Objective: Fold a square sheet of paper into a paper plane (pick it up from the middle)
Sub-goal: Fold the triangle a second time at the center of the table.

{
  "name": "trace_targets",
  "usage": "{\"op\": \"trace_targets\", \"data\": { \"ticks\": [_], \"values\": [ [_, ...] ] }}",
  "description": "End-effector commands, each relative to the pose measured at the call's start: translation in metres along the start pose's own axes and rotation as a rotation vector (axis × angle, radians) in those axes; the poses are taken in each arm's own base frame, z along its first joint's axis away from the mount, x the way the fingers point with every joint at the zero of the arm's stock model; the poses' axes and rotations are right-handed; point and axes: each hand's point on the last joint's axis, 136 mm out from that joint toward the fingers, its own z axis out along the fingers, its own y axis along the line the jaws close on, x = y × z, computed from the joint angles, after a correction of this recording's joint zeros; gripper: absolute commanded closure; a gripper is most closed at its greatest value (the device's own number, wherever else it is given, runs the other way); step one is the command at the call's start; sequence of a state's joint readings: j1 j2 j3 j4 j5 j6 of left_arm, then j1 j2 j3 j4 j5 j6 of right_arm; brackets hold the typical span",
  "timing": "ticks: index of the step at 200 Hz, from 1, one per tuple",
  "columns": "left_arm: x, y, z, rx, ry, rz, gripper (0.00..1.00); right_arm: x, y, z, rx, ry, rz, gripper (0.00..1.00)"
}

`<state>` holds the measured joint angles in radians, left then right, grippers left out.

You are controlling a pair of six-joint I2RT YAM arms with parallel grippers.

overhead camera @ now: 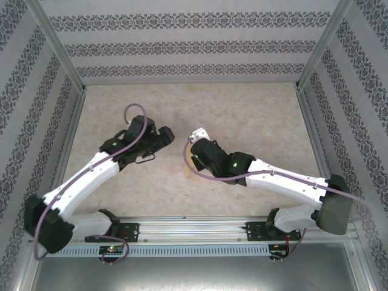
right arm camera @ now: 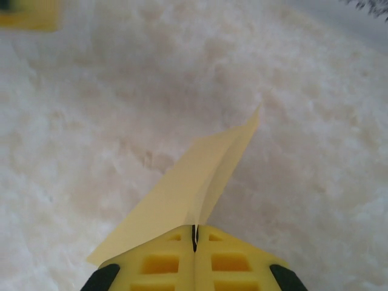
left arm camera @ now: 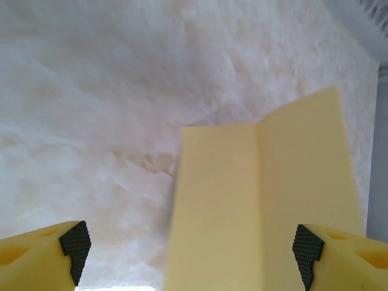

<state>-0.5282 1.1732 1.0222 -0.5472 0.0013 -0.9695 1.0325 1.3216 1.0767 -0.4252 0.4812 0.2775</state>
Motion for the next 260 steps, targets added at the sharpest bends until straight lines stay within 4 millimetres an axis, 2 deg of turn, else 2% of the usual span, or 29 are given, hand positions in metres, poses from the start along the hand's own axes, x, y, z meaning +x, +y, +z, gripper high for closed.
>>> {"op": "trace_targets", "data": {
  "ticks": [1, 21, 40, 69, 90, 124, 145, 155, 175, 191, 230, 260],
  "values": [
    [-0.003, 0.057, -0.021, -0.193, -0.065, 0.052, 0.11, -0.021, -0.009, -0.010, 0.048, -0.004, -0.016, 1.00],
    [-0.003, 0.068, -0.033, -0.176, -0.099, 0.043, 0.14, -0.034, -0.012, -0.008, 0.100, 0.000, -0.005, 1.00],
    [-0.002, 0.080, -0.038, -0.180, -0.114, 0.032, 0.20, -0.033, -0.006, 0.000, 0.116, 0.018, 0.051, 1.00],
    [0.003, 0.086, -0.035, -0.166, -0.080, 0.022, 0.27, -0.015, 0.004, 0.012, 0.185, 0.055, 0.160, 1.00],
    [0.010, 0.087, -0.026, -0.146, -0.039, 0.006, 0.32, 0.001, 0.020, 0.021, 0.204, 0.086, 0.199, 1.00],
    [0.029, 0.091, -0.002, -0.100, 0.051, -0.055, 0.41, 0.035, 0.072, 0.044, 0.120, 0.197, 0.231, 1.00],
    [0.043, 0.097, 0.015, -0.079, 0.117, -0.111, 0.55, 0.048, 0.108, 0.057, 0.018, 0.249, 0.244, 1.00],
    [0.050, 0.097, 0.022, -0.064, 0.147, -0.139, 0.60, 0.050, 0.119, 0.061, -0.015, 0.263, 0.263, 1.00],
    [0.061, 0.097, 0.032, -0.037, 0.193, -0.175, 0.61, 0.055, 0.134, 0.065, -0.062, 0.280, 0.290, 1.00],
    [0.067, 0.096, 0.039, -0.013, 0.217, -0.189, 0.63, 0.057, 0.139, 0.068, -0.081, 0.289, 0.306, 1.00],
    [0.085, 0.094, 0.059, 0.016, 0.302, -0.245, 0.79, 0.062, 0.143, 0.070, -0.114, 0.283, 0.346, 1.00],
    [0.100, 0.085, 0.066, 0.050, 0.368, -0.236, 0.81, 0.067, 0.145, 0.071, -0.131, 0.295, 0.349, 1.00]
  ]
}}
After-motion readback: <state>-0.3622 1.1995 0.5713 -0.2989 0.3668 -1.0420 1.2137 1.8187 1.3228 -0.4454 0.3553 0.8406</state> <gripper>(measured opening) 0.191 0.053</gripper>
